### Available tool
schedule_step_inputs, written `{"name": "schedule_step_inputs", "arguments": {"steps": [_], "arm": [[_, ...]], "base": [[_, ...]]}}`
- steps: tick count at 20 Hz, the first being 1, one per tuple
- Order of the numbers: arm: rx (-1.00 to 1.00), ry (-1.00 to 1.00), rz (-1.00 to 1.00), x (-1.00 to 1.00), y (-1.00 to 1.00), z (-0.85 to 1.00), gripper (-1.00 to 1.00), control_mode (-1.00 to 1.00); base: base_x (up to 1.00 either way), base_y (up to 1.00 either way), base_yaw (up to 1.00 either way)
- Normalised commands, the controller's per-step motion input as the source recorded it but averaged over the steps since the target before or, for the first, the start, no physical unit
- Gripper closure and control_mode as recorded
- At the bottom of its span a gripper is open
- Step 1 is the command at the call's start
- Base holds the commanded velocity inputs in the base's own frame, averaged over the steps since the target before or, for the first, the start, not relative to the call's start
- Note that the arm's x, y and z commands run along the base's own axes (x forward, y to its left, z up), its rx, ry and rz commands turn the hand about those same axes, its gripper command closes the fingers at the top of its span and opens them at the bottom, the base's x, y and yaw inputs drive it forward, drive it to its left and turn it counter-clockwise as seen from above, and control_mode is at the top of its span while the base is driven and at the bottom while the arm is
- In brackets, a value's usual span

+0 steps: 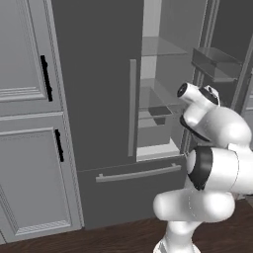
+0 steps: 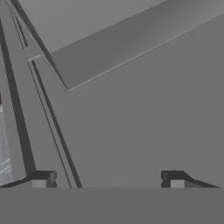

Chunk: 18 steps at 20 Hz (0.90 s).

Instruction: Take the strawberry from the fridge and place it on top of the pancake, located on the dining counter.

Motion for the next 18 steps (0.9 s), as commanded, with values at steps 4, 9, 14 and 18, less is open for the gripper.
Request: {"name": "schedule_step_inputs", "arguments": {"steps": [4, 9, 14, 18], "arm": [[0.00, 0.01, 0.06, 0.00, -0.71, -0.07, -1.00, -1.00], [-0.01, 0.01, 0.05, -0.07, 0.11, -0.02, -1.00, -1.00], [-0.12, 0.00, 0.00, -0.10, 0.97, -0.01, -1.00, -1.00], [-0.08, 0.00, 0.00, -0.01, 1.00, 0.00, -1.00, -1.00]], "base": [[0.00, 0.00, 0.00], [0.00, 0.00, 0.00], [0.00, 0.00, 0.00], [0.00, 0.00, 0.00]]}}
